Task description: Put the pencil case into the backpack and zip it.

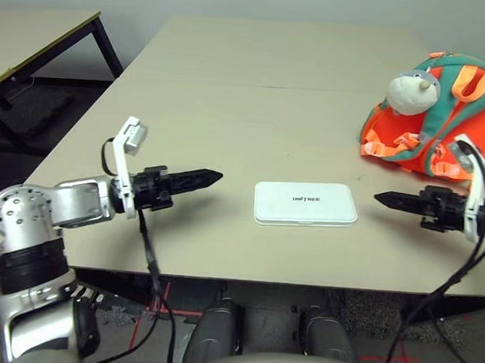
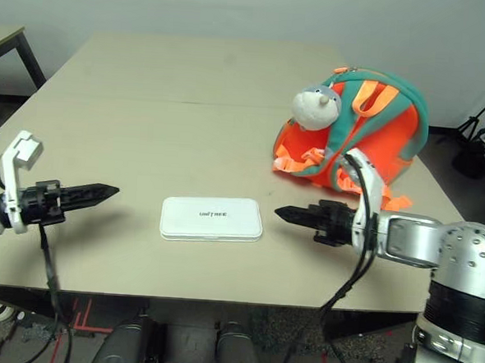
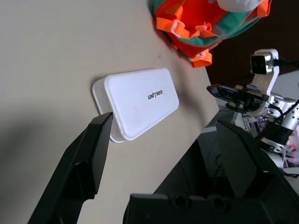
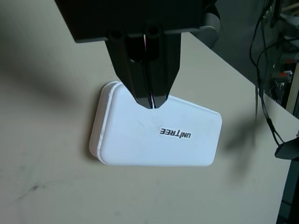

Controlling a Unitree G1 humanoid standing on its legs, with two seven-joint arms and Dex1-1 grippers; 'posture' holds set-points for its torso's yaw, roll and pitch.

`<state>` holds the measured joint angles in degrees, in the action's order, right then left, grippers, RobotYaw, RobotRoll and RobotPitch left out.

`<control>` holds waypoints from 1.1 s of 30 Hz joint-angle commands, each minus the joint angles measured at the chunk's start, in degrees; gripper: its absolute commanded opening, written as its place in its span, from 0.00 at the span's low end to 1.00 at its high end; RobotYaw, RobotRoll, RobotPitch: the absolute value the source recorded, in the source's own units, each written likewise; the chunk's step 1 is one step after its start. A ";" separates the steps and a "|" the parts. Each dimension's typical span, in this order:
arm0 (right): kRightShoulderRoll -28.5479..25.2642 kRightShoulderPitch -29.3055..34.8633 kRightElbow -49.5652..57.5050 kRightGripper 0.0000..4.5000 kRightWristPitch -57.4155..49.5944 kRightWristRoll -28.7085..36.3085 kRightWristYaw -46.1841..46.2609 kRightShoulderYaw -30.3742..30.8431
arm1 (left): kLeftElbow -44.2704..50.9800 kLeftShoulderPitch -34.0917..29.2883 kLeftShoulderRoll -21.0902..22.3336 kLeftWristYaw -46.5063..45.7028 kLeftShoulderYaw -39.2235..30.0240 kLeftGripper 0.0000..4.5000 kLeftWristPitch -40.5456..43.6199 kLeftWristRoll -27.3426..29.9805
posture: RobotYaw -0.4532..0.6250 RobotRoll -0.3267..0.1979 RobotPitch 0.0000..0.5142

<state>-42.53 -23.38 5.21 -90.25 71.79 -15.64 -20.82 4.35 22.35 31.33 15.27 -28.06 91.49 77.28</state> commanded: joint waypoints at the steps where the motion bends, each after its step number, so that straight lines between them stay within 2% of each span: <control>1: 0.36 -0.72 -0.28 0.01 -2.25 -1.85 0.94 2.61 | -2.70 0.53 -0.93 -1.92 2.30 1.00 1.01 1.38 | 0.48 0.62 0.15; 6: 1.03 -1.19 0.36 0.01 -2.25 -5.22 1.66 4.43 | -9.56 2.04 -0.92 -2.47 5.13 1.00 1.01 0.44 | 0.47 0.62 0.16; 15: 2.82 -2.58 2.53 0.01 -1.06 -13.42 2.56 7.93 | -19.06 6.36 0.14 1.88 11.37 1.00 1.01 -7.91 | 0.44 0.62 0.15; 22: 4.49 -2.81 4.45 0.01 -0.12 -19.78 3.40 8.88 | -22.63 9.04 -0.67 6.88 14.31 1.00 0.26 -13.71 | 0.41 0.62 0.15; 33: 7.14 -2.79 5.65 0.01 0.64 -26.16 2.10 11.19 | -24.96 10.21 -2.71 13.07 17.47 1.00 -0.11 -20.39 | 0.41 0.62 0.14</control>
<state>-36.02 -25.92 10.15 -89.31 46.57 -13.08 -11.09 -19.37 32.40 28.89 27.39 -11.84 91.48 58.60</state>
